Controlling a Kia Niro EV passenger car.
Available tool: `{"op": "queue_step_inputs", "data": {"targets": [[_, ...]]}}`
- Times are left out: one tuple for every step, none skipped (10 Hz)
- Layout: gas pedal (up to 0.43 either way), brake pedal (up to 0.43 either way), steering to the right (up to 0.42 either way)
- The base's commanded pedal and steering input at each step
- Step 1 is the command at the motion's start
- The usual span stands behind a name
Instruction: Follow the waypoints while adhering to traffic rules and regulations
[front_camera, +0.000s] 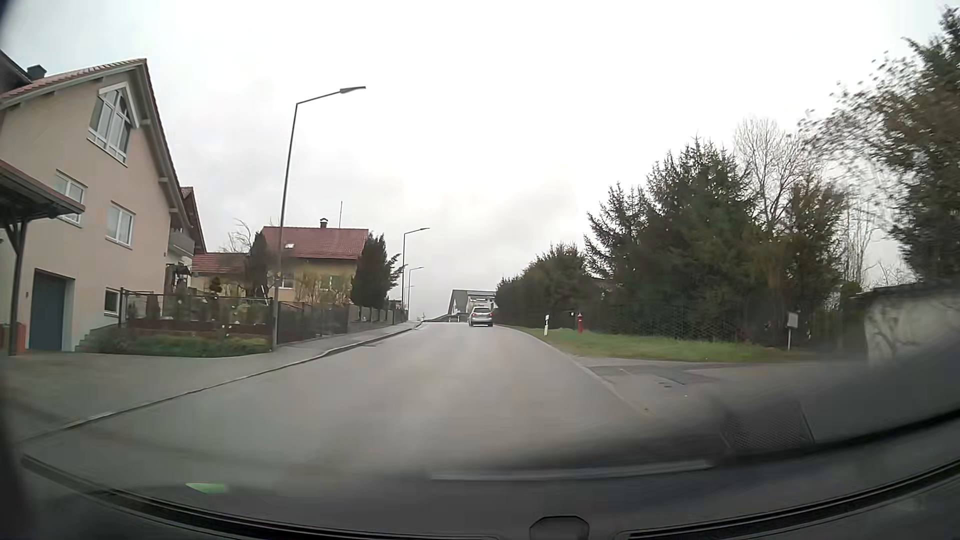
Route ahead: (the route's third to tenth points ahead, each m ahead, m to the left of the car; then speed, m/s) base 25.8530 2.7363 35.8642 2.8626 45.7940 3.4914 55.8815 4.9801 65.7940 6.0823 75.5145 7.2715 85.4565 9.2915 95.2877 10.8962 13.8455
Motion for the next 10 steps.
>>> {"op": "queue_step_inputs", "data": {"targets": [[0.228, 0.0, -0.006], [0.228, 0.0, -0.006], [0.228, 0.0, -0.006], [0.228, 0.0, -0.006], [0.228, 0.0, -0.006], [0.228, 0.0, -0.006], [0.228, 0.0, -0.006], [0.228, 0.0, -0.006], [0.228, 0.0, -0.006], [0.228, 0.0, -0.006]]}}
